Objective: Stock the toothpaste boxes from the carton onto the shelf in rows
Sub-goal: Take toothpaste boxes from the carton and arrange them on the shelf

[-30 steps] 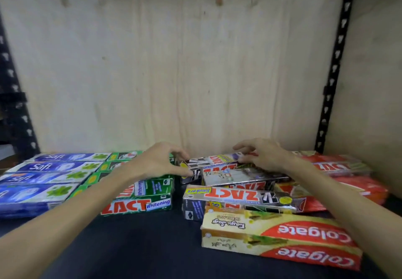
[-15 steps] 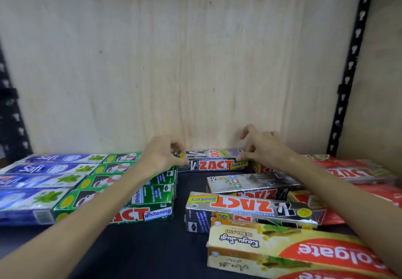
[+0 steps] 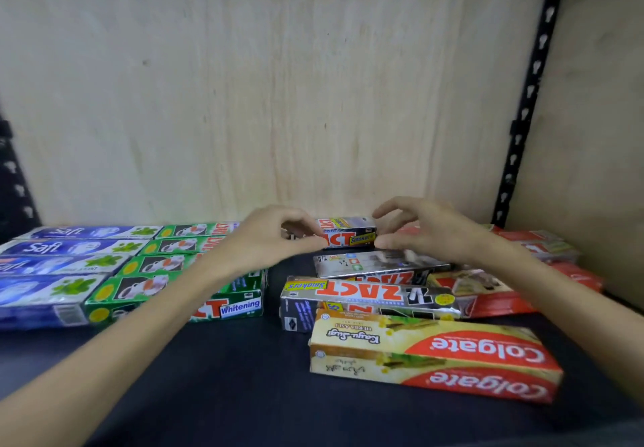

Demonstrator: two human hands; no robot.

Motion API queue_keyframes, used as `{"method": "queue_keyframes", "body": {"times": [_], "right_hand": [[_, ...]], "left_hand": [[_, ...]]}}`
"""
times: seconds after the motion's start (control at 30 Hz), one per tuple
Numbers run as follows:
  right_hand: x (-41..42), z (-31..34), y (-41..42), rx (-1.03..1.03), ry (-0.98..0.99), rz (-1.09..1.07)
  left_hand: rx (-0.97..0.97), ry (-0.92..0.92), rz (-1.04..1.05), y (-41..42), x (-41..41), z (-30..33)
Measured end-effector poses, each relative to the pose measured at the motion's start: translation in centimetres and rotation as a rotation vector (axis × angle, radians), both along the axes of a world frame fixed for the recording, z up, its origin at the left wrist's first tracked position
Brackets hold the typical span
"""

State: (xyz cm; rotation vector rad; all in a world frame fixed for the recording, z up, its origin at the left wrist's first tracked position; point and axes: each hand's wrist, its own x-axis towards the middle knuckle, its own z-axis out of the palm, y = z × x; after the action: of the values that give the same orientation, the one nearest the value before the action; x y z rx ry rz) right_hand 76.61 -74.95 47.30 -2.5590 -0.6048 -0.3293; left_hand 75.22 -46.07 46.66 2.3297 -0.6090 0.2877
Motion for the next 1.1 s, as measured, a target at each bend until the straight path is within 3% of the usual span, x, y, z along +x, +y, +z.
{"method": "queue_keyframes", "body": {"times": [0.1, 0.2, 0.43, 0.6, 0.83, 0.93, 1.1], "right_hand": [[-2.0, -0.2, -1.4, -0.051, 0.074, 0.047], [-2.6, -0.7, -1.8, -0.105, 0.065, 0.034], [-1.6, -1.6, 1.0, -0.135, -0.054, 0.038], [-0.6, -1.5, 2.5, -0.154, -0.018, 0.071], [-0.6, -2.0, 2.3, 0.078, 0.01, 0.064], [-1.0, -2.1, 1.7, 0.057, -0.013, 0.021], [-0.9, -2.3, 1.7, 0.044, -0.044, 0.009]], "left_hand": [[0.018, 0.132, -0.073, -1.1, -1.5, -0.2], [0.031, 0.152, -0.095, -1.2, -1.6, -0.5], [0.088, 0.094, -0.046, 0.2, -1.3, -0.3], [0.118, 0.058, -0.001, 1.2, -0.3, -0.5], [0.197, -0.027, 0.054, 1.9, 0.6, -1.0], [0.238, -0.032, 0.116, 2.3, 0.9, -1.4], [0.091, -0.145, 0.141, 2.0, 0.5, -1.0]]}}
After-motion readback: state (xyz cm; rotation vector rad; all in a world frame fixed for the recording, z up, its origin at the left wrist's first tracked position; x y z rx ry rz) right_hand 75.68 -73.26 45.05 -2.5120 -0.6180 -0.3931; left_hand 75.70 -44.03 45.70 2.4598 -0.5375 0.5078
